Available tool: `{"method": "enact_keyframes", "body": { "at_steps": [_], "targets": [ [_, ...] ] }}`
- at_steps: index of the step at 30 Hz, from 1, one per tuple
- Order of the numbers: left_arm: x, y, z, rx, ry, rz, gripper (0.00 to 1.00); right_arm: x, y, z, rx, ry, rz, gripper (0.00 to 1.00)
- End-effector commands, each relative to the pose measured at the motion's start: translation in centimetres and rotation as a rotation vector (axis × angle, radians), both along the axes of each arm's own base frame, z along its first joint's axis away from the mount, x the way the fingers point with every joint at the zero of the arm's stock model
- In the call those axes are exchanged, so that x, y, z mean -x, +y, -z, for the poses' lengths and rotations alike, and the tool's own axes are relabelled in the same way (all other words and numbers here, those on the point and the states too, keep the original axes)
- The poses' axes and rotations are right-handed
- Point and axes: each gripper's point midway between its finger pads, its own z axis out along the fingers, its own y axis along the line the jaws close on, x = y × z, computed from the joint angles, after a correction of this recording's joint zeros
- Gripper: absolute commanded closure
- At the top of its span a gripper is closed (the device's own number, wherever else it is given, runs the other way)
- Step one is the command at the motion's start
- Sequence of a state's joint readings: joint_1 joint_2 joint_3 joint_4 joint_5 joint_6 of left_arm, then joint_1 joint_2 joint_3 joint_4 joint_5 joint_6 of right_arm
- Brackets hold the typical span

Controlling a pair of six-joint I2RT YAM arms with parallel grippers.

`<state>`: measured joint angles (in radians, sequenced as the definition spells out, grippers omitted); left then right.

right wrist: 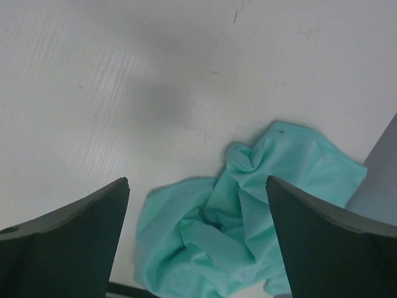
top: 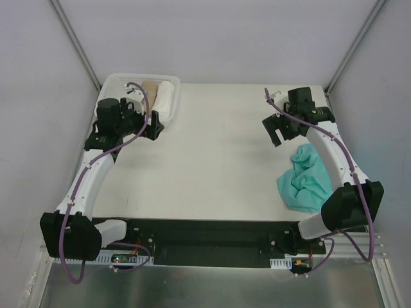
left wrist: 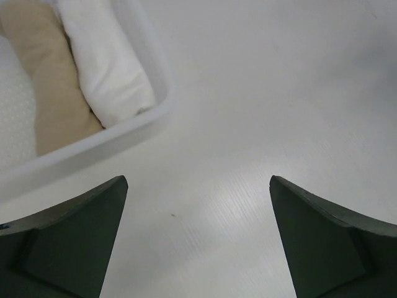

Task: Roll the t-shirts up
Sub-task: Pick up the T-shirt at the corner of the board.

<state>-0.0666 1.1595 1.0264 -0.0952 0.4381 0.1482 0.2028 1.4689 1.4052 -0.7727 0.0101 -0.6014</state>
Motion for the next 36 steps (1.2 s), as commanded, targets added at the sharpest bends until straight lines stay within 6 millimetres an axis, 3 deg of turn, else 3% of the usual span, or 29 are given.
{"method": "enact_keyframes", "body": {
  "at_steps": [1, 7, 11, 18, 26, 33, 34, 35, 36],
  "targets": [
    [4.0, -1.5, 4.4, 0.025, 0.238, 0.100, 0.01, 3.8, -2.9, 0.4, 0.150, 0.174, -0.168, 0.03],
    [6.6, -2.7, 5.9, 0.026, 0.256, 0.197, 0.05, 8.7, -7.5, 4.3, 0.137, 0.450, -0.166, 0.14],
    [7.2, -2.5, 7.0, 0.013, 0.278, 0.182, 0.05, 11.6, -6.7, 7.5, 0.109, 0.516, -0.315, 0.18],
    [7.5, -1.9, 7.8, -0.015, 0.288, 0.159, 0.04, 12.8, -6.2, 12.6, 0.145, 0.703, -0.343, 0.25],
    [7.0, -1.2, 8.0, -0.052, 0.276, 0.133, 0.03, 11.9, -4.2, 15.1, 0.197, 0.759, -0.403, 0.30],
    [6.6, -1.1, 8.0, -0.066, 0.273, 0.136, 0.02, 11.2, -4.3, 15.9, 0.301, 0.838, -0.403, 0.68],
    [6.6, -1.1, 8.1, -0.067, 0.275, 0.137, 0.02, 11.1, -4.3, 15.6, 0.303, 0.838, -0.398, 0.76],
    [6.5, -1.1, 8.0, -0.070, 0.269, 0.137, 0.02, 10.5, -3.9, 15.0, 0.303, 0.811, -0.402, 0.91],
    [6.4, -1.1, 7.9, -0.071, 0.267, 0.137, 0.02, 10.5, -3.4, 14.2, 0.290, 0.808, -0.408, 0.97]
  ]
}}
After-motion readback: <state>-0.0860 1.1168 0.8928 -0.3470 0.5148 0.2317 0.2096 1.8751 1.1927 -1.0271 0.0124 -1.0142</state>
